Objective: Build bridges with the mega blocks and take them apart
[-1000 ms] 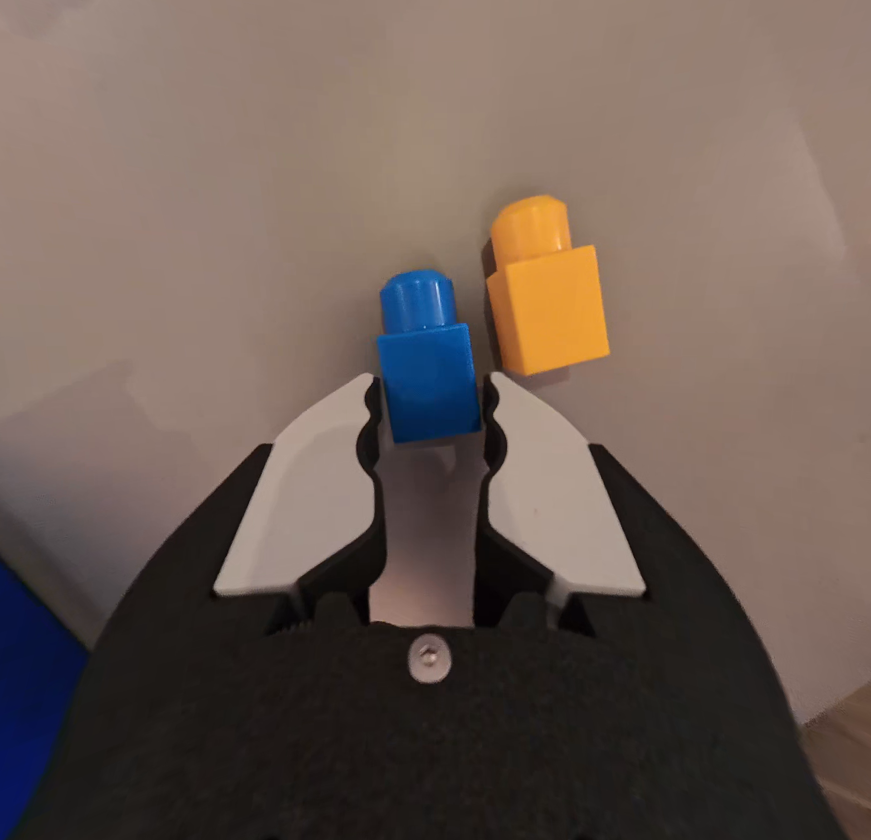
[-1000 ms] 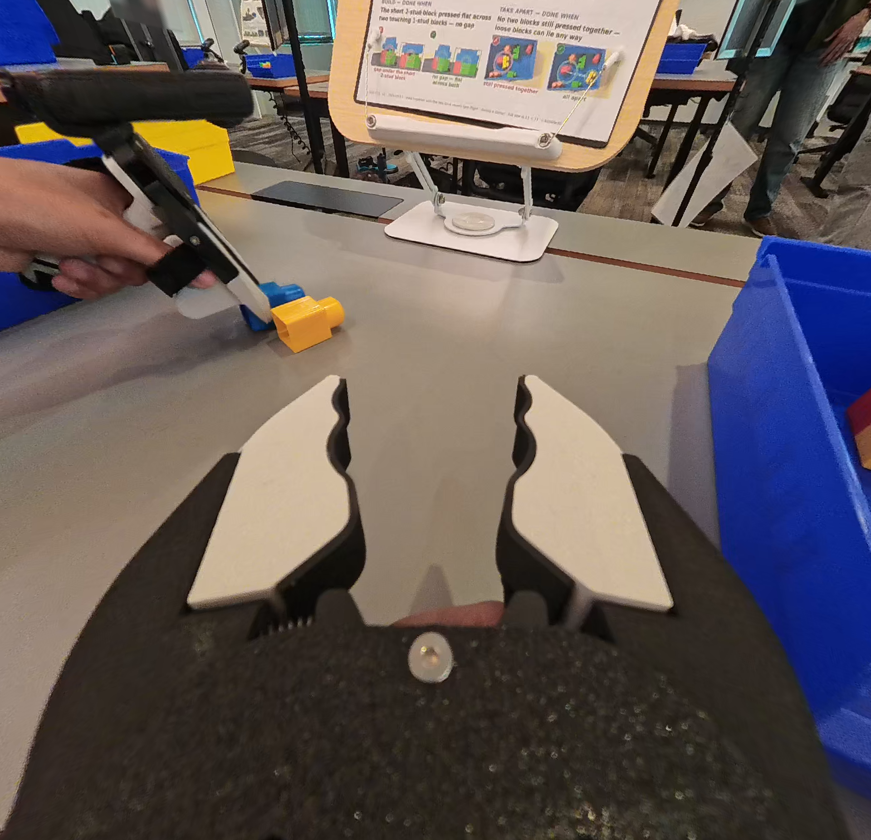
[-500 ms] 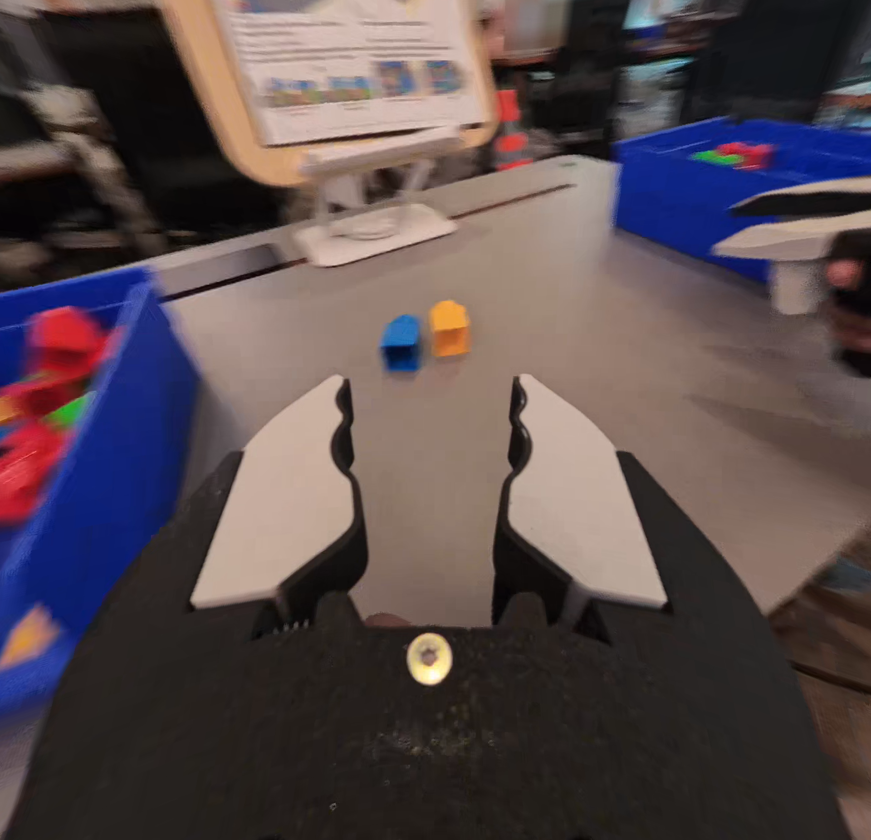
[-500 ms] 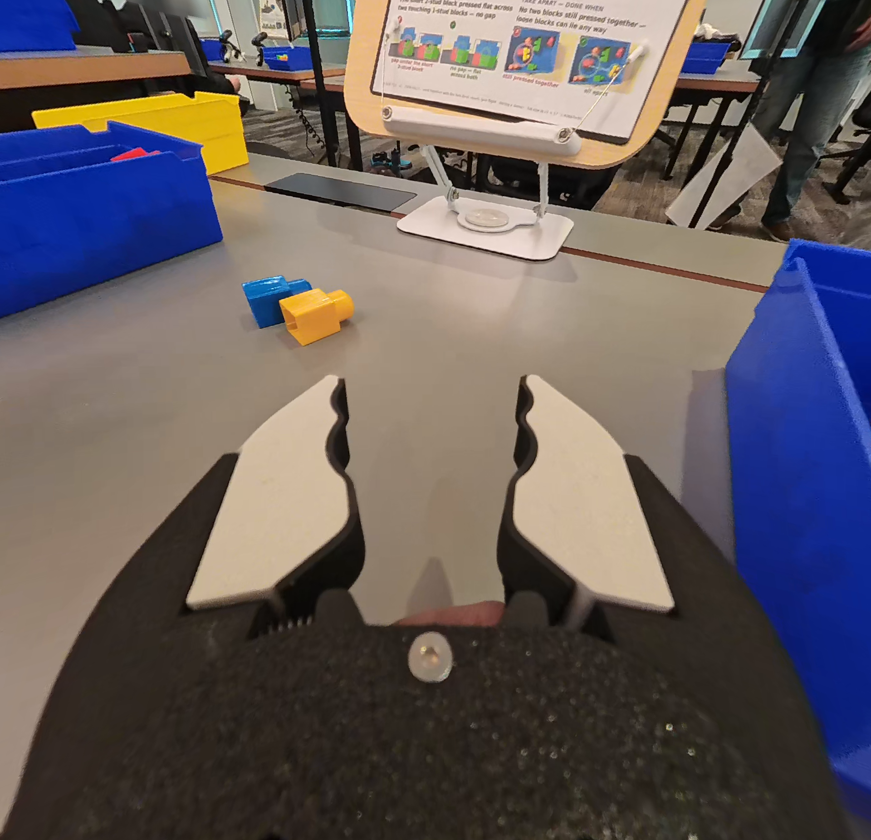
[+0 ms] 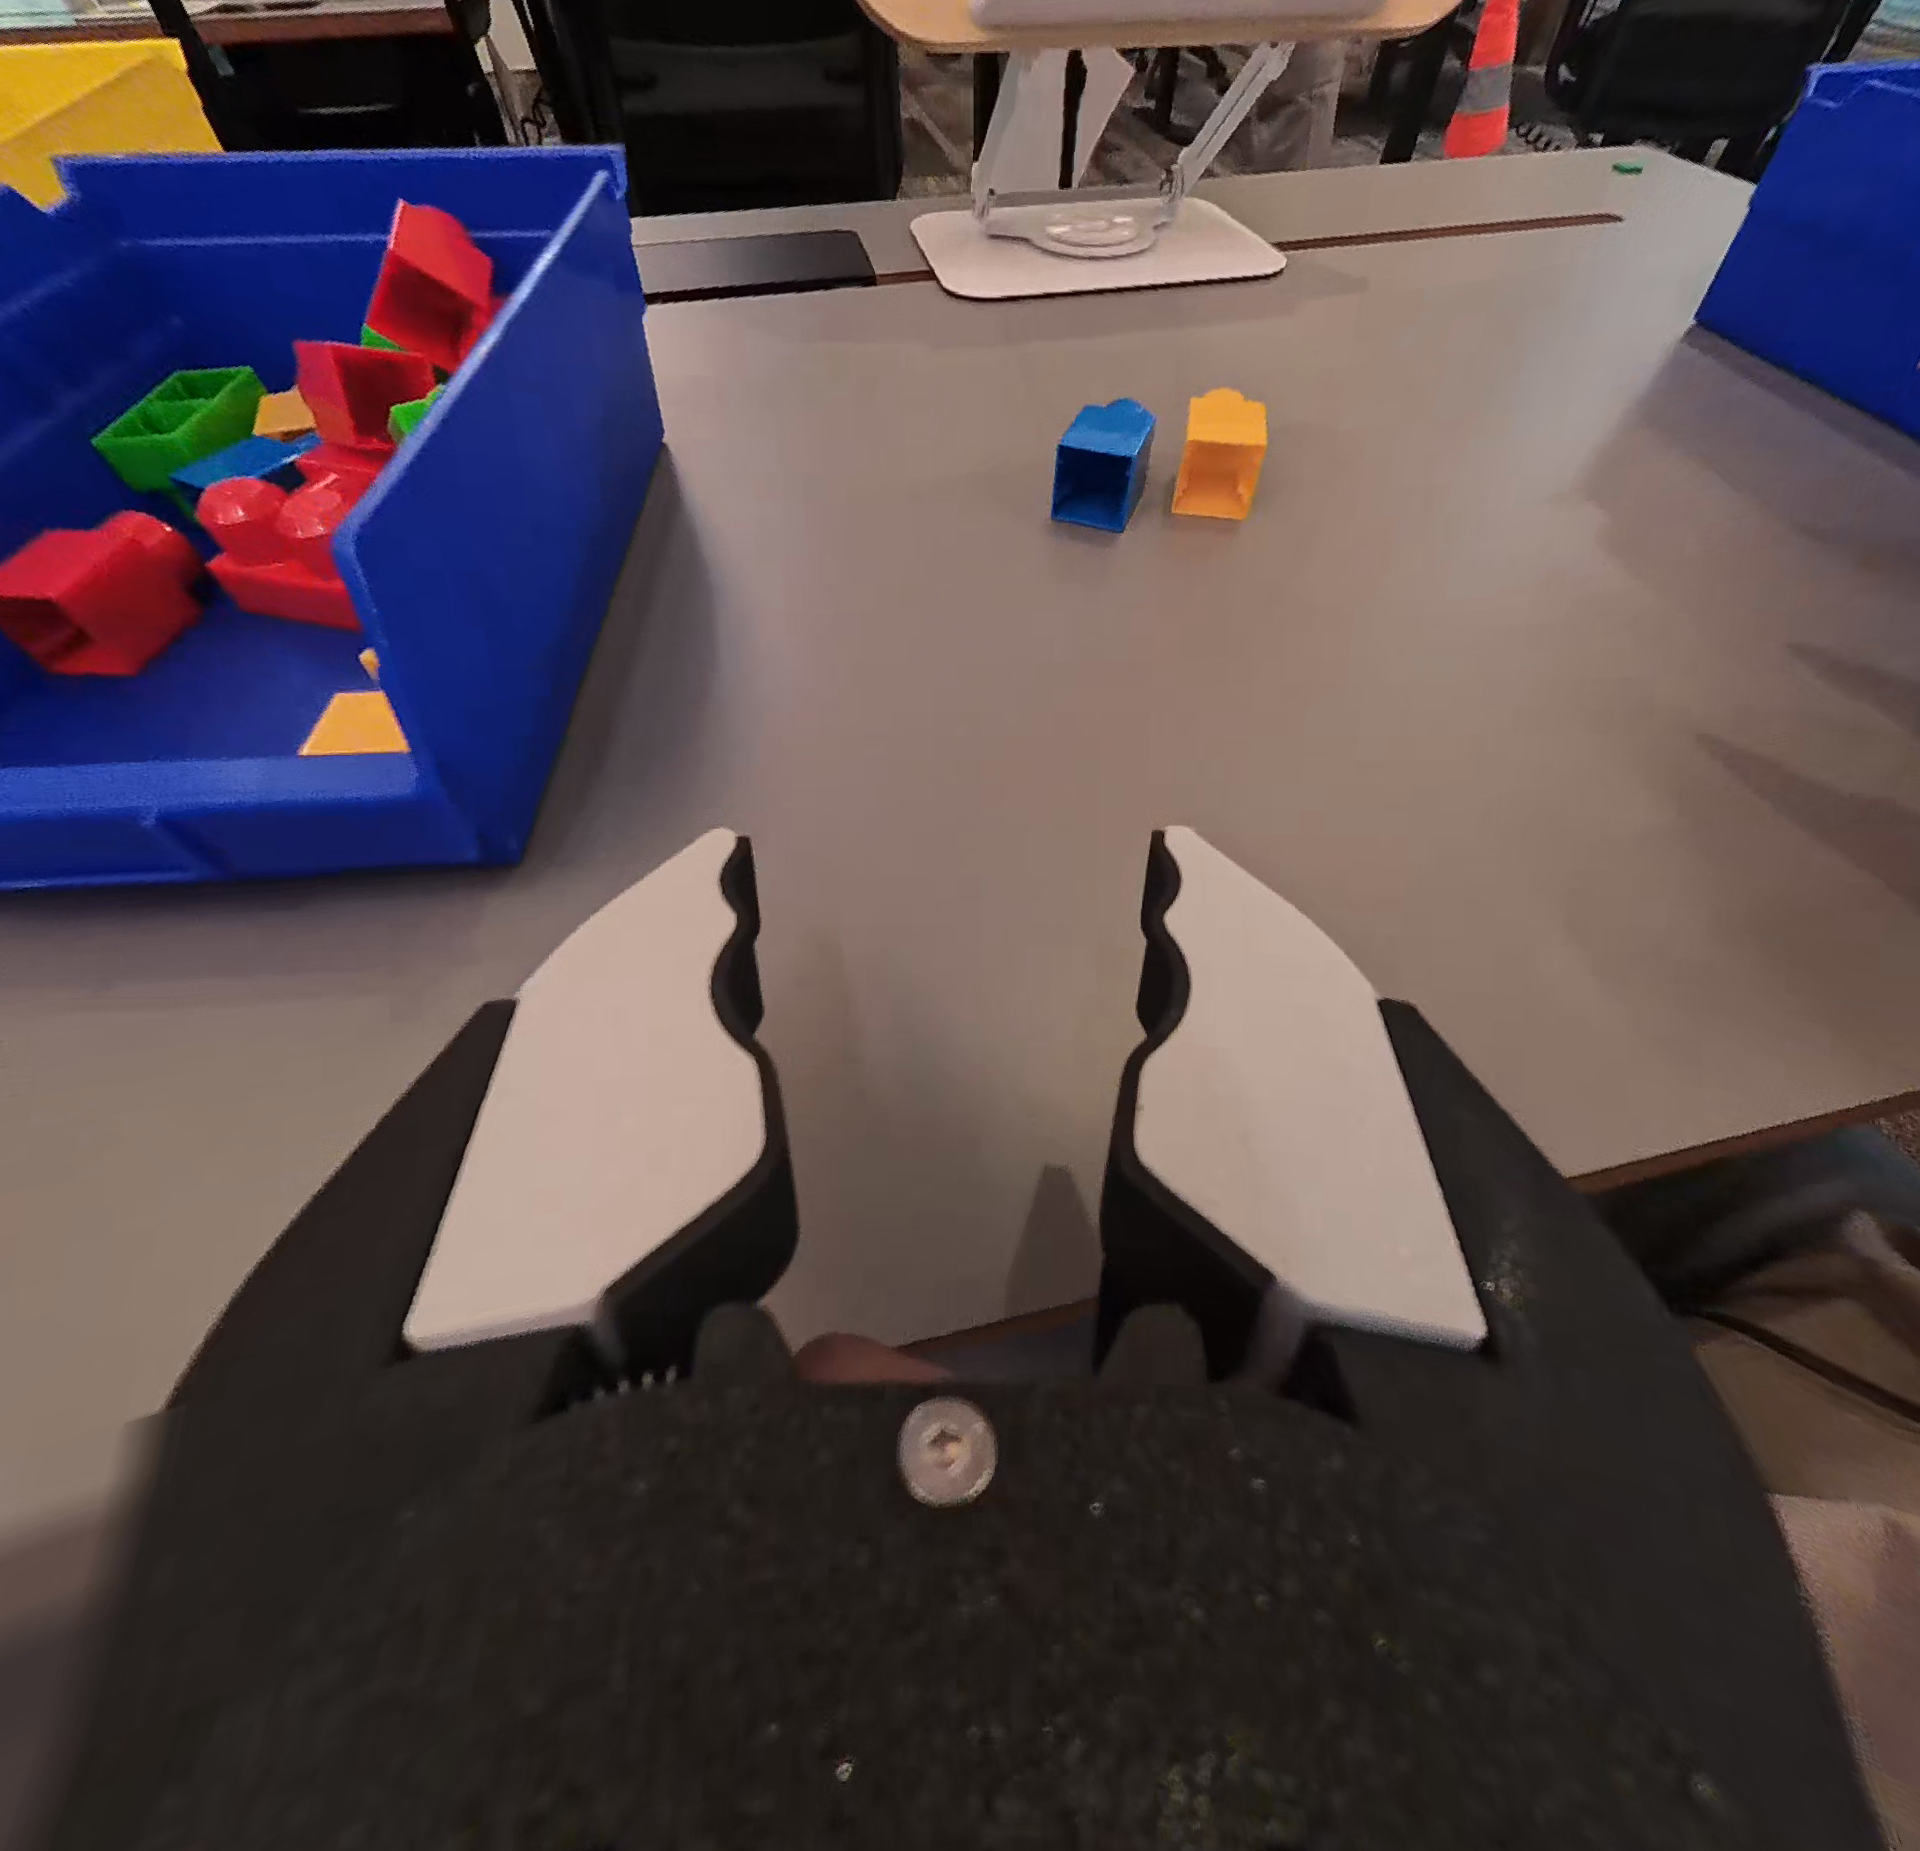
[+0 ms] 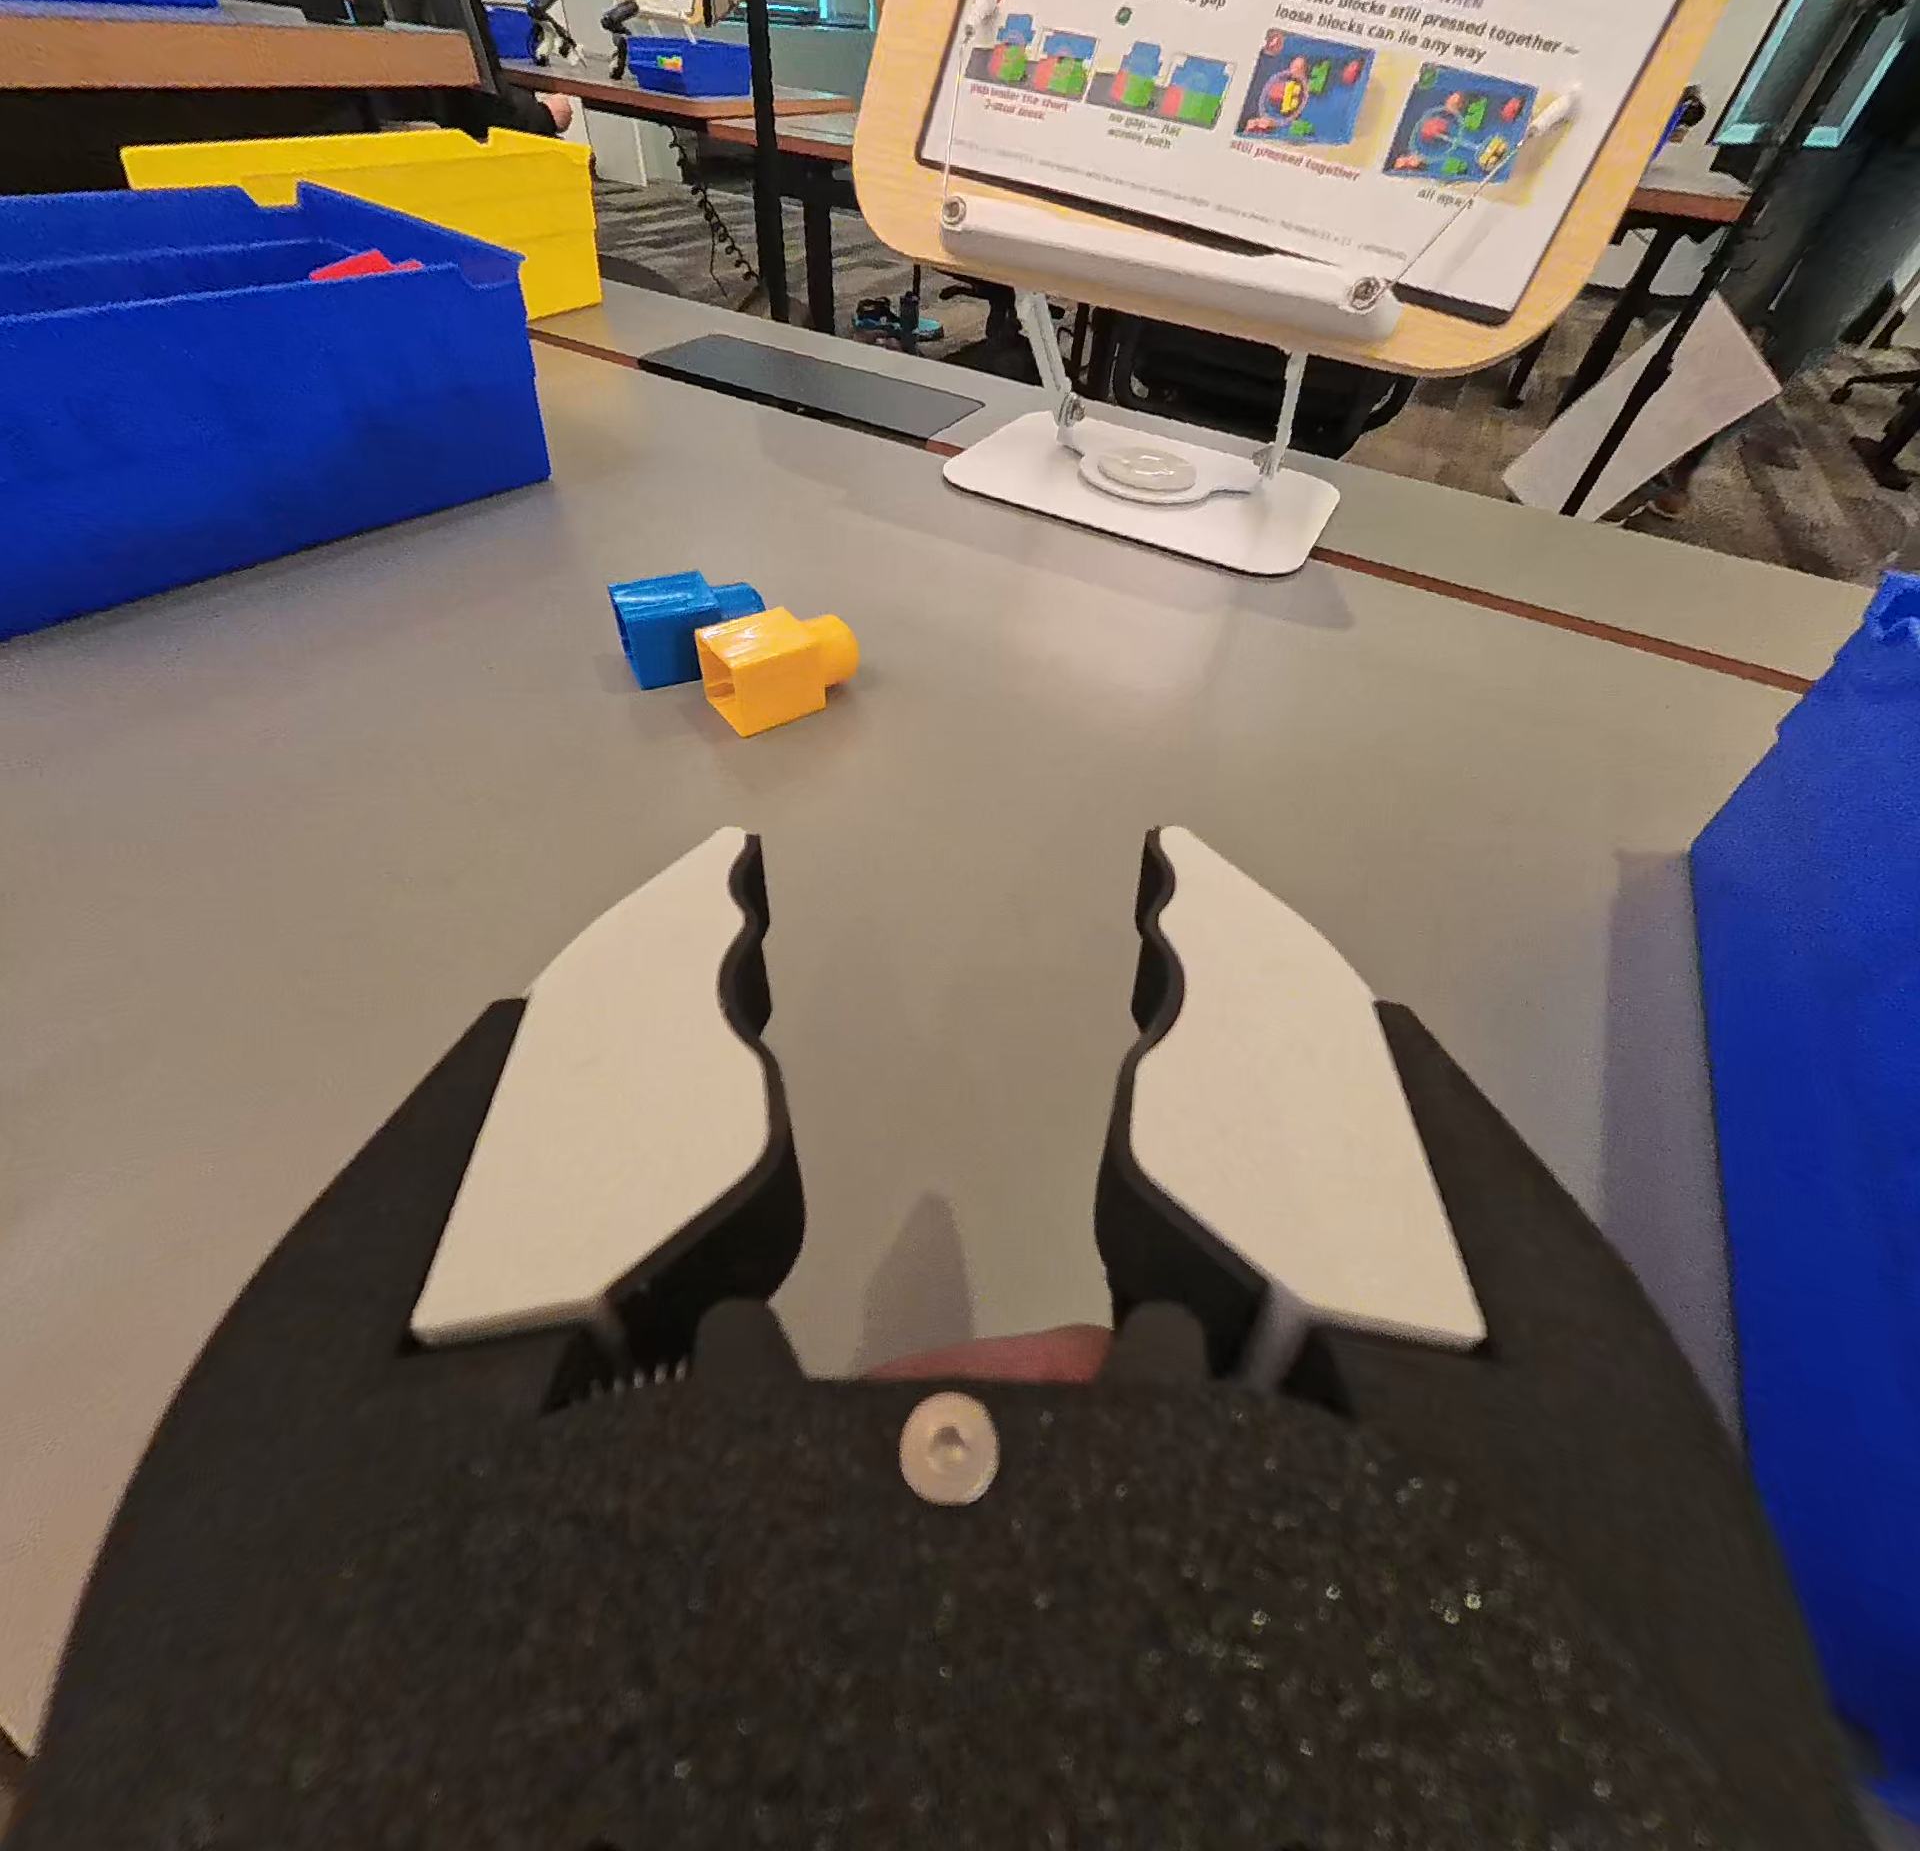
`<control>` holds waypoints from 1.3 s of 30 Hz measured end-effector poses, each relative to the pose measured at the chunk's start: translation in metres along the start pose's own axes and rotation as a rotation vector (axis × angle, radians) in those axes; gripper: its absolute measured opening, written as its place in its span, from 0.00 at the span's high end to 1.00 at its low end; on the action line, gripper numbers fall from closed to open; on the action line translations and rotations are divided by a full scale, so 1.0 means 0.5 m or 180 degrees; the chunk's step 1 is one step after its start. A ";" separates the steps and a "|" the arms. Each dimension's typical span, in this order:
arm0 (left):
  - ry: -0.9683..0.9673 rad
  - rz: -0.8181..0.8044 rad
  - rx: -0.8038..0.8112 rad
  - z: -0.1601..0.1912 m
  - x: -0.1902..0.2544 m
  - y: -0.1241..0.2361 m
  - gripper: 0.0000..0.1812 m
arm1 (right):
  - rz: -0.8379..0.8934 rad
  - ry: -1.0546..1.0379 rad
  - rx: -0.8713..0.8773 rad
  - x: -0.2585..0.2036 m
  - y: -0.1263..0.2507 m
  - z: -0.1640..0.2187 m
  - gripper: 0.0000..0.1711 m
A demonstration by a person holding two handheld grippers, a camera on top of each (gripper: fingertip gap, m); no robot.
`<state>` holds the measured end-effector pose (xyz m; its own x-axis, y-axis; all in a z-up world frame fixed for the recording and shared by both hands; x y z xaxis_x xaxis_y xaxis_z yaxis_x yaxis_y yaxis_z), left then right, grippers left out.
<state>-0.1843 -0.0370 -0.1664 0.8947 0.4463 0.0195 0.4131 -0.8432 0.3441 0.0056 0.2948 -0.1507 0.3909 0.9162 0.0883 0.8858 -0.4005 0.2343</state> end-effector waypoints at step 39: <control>-0.2712 0.1662 -0.2496 -0.234 -0.412 -0.444 0.67 | 0.0290 -0.0086 -0.0175 0.060 -0.015 0.001 0.61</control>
<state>-0.4802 0.0931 -0.1367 0.8661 -0.4633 -0.1874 0.0295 -0.3270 0.9446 0.0109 0.3254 -0.1503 0.4766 0.8750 0.0857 0.8315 -0.4802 0.2792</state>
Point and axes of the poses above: each gripper's, where its closed fingertips meet, y back along the fingers, z out of its underside, x = y × z across the jaws, the point moved 10 cm from there along y, back along the fingers, and after that the axes turned 5 degrees about z, right-handed, at the moved point
